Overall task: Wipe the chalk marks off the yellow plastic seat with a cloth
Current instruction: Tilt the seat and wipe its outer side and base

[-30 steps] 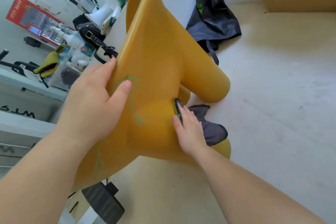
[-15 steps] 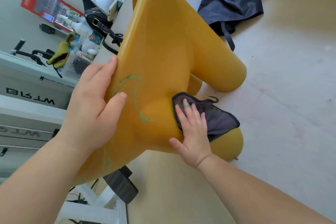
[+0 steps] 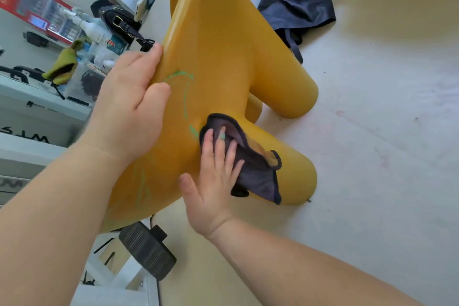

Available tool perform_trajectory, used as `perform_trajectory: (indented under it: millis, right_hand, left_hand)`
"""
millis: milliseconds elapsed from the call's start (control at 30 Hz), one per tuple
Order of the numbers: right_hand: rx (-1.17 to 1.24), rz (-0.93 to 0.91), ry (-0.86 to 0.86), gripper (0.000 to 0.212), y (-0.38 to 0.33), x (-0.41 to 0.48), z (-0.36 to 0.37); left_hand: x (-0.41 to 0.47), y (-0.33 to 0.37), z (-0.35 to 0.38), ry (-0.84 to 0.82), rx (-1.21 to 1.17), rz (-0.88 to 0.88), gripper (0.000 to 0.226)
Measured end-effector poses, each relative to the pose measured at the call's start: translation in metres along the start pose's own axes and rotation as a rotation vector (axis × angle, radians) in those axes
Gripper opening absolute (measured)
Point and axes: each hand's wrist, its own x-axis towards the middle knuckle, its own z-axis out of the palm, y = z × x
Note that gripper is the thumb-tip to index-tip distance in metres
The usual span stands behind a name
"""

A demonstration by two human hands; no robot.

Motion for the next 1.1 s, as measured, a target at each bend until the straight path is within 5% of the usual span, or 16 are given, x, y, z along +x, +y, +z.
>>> perform_trajectory:
  millis: [133,300,467,633,800,900,1100]
  right_hand:
    - [-0.183,0.264,0.087,0.091,0.073,0.017,-0.018]
    - [-0.045,0.513,0.105,0.103,0.064,0.023,-0.025]
    - [-0.054,0.166,-0.023,0.112,-0.003,-0.019,0.008]
    - [-0.161,-0.097,0.036,0.089,0.0,0.001,0.008]
    - [-0.136,0.373,0.169,0.079,0.052,0.038,-0.024]
    - [-0.066,0.447,0.136,0.081,0.039,0.033,-0.024]
    - [-0.095,-0.094,0.048,0.098,-0.021,-0.012,-0.006]
  left_hand:
    - [-0.012,-0.006,-0.008,0.063,-0.095,-0.075,0.051]
    - [-0.058,-0.026,-0.019,0.046,0.004,-0.043,0.052]
    - [-0.094,-0.049,-0.014,0.059,-0.03,-0.092,0.057]
    - [-0.113,-0.065,-0.014,0.127,-0.11,-0.117,0.048]
    - [-0.121,-0.069,-0.022,0.052,-0.186,-0.146,0.038]
    - [-0.119,-0.064,-0.025,0.045,-0.242,-0.152,0.037]
    - [-0.107,-0.041,-0.026,0.069,-0.209,-0.074,0.037]
